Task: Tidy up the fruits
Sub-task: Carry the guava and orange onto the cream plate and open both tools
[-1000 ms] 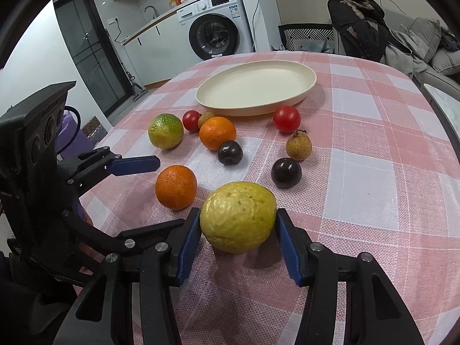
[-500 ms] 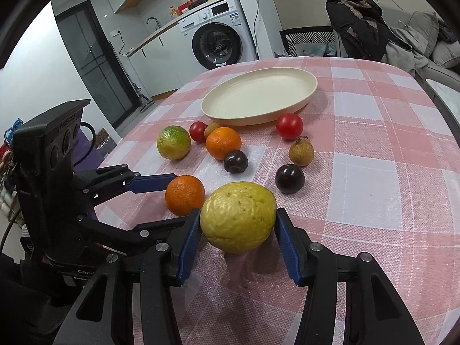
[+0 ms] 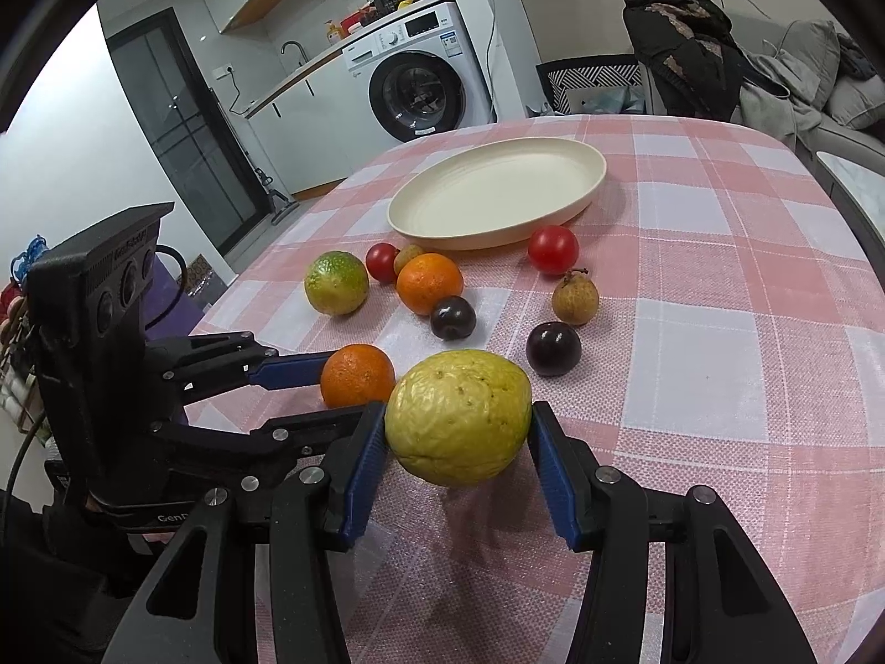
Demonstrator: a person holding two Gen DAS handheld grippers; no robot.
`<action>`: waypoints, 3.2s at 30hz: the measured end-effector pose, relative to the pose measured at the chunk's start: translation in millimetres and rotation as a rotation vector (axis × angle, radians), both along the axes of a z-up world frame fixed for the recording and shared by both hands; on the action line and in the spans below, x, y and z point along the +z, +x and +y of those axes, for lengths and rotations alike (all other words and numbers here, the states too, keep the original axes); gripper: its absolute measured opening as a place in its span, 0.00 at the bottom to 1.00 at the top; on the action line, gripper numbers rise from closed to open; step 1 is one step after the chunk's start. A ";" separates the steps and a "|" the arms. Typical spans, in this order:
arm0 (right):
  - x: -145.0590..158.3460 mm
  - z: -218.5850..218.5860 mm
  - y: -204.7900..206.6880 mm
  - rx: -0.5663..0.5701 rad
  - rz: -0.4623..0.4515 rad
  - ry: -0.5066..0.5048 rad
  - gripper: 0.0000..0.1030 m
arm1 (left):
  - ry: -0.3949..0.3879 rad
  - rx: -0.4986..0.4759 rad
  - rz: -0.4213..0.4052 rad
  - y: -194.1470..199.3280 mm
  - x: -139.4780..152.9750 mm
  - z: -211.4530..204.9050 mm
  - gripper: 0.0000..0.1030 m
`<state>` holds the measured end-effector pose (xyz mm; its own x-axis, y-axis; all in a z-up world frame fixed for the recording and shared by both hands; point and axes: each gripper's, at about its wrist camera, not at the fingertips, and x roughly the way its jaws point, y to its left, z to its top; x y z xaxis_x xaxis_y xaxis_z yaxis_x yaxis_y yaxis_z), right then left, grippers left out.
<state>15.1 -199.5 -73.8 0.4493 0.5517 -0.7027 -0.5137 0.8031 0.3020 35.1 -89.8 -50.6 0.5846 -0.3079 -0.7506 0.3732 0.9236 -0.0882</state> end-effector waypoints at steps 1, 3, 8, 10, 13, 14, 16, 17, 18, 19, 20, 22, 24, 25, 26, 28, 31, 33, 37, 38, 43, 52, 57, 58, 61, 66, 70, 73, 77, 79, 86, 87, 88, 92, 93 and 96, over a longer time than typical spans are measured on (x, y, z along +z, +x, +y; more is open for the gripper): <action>0.0 0.5 -0.5 0.000 -0.001 0.000 0.51 | -0.003 0.000 -0.004 -0.6 0.7 0.3 0.35; 0.7 0.4 -1.0 -0.001 -0.003 0.002 0.51 | -0.013 0.002 -0.012 -1.9 2.3 1.8 0.35; 3.1 -0.6 -3.4 -0.005 -0.017 0.017 0.51 | -0.044 0.029 -0.034 -3.9 6.7 8.9 0.35; 4.7 -1.0 -4.8 -0.010 -0.030 0.018 0.51 | -0.051 0.044 -0.048 -4.3 8.9 12.0 0.35; 7.8 -0.8 -6.6 -0.017 -0.050 0.027 0.51 | -0.041 0.065 -0.083 -6.3 13.7 14.2 0.35; 8.7 -0.7 -6.7 -0.020 -0.056 0.031 0.51 | -0.037 0.070 -0.090 -6.4 15.2 14.8 0.35; 10.9 0.3 -7.3 -0.028 -0.075 0.029 0.51 | -0.039 0.082 -0.103 -7.1 18.2 17.3 0.35; 12.2 0.4 -7.4 -0.031 -0.083 0.028 0.51 | -0.042 0.088 -0.108 -6.7 19.8 18.8 0.35; 13.8 0.6 -7.6 -0.032 -0.091 0.031 0.51 | -0.043 0.095 -0.111 -6.2 20.9 20.5 0.35; 15.3 0.9 -8.0 -0.031 -0.097 0.038 0.51 | -0.043 0.103 -0.115 -5.9 22.2 22.2 0.35; 17.0 0.9 -7.9 -0.030 -0.101 0.046 0.51 | -0.042 0.112 -0.121 -5.5 23.7 24.0 0.35; 20.2 1.9 -7.6 -0.033 -0.111 0.052 0.51 | -0.043 0.134 -0.130 -4.1 27.0 28.3 0.35; 22.8 3.2 -6.6 -0.037 -0.119 0.053 0.51 | -0.046 0.149 -0.138 -3.0 30.2 33.0 0.35; 23.9 3.8 -6.0 -0.040 -0.122 0.055 0.51 | -0.047 0.158 -0.142 -2.1 31.9 35.4 0.35; 25.2 4.2 -4.9 -0.043 -0.124 0.056 0.51 | -0.046 0.167 -0.146 -1.2 34.0 38.0 0.35; 27.3 5.9 -3.6 -0.046 -0.127 0.057 0.51 | -0.043 0.184 -0.159 0.0 37.5 41.9 0.35; 31.4 7.8 1.6 -0.052 -0.135 0.059 0.51 | -0.040 0.208 -0.179 2.8 43.9 48.2 0.35; 34.6 9.4 3.7 -0.055 -0.142 0.063 0.51 | -0.042 0.224 -0.191 4.9 48.2 51.8 0.35; 41.6 10.9 7.0 -0.058 -0.158 0.078 0.51 | -0.041 0.241 -0.206 8.3 54.2 56.1 0.35; 43.8 11.9 8.1 -0.058 -0.164 0.080 0.51 | -0.040 0.242 -0.208 9.9 55.6 56.7 0.35; 51.1 15.7 16.0 -0.065 -0.186 0.085 0.51 | -0.029 0.244 -0.231 16.9 63.2 55.5 0.35; 59.2 22.2 32.8 -0.076 -0.189 0.094 0.51 | -0.043 0.262 -0.261 32.7 76.6 59.6 0.35; 59.7 26.6 47.3 -0.083 -0.172 0.101 0.51 | -0.050 0.283 -0.256 46.3 75.6 64.8 0.35; 59.7 27.1 49.8 -0.086 -0.168 0.103 0.51 | -0.052 0.286 -0.256 49.2 74.7 66.0 0.35; 57.8 30.5 56.9 -0.087 -0.155 0.109 0.51 | -0.058 0.293 -0.251 56.6 71.5 68.3 0.35; 54.9 37.5 67.3 -0.085 -0.146 0.099 0.51 | -0.052 0.298 -0.239 72.1 65.7 68.1 0.35; 53.5 41.6 75.9 -0.085 -0.137 0.097 0.51 | -0.046 0.296 -0.234 86.5 60.1 65.8 0.35; 51.2 44.9 83.6 -0.086 -0.124 0.097 0.51 | -0.051 0.301 -0.223 98.8 54.2 65.9 0.35; 46.0 46.0 96.5 -0.103 -0.103 0.097 0.51 | -0.052 0.315 -0.205 113.0 45.6 67.6 0.35; 43.6 46.2 101.4 -0.114 -0.092 0.095 0.51 | -0.052 0.320 -0.200 118.8 41.7 69.6 0.35; 35.3 46.6 113.8 -0.131 -0.072 0.074 0.51 | -0.046 0.330 -0.181 134.0 31.3 74.8 0.35; 34.3 47.3 115.0 -0.131 -0.072 0.071 0.51 | -0.040 0.328 -0.182 134.0 30.2 74.2 0.35; 33.2 48.1 116.2 -0.130 -0.071 0.067 0.51 | -0.035 0.325 -0.181 134.9 29.3 72.8 0.35; 28.2 52.4 121.0 -0.141 -0.062 0.042 0.51 | -0.029 0.318 -0.164 140.6 22.3 72.1 0.35; 26.7 52.3 122.3 -0.144 -0.059 0.037 0.51 | -0.026 0.318 -0.161 141.0 21.2 71.5 0.35; 22.5 52.1 125.9 -0.147 -0.042 0.032 0.51 | -0.026 0.321 -0.153 144.0 18.1 72.1 0.35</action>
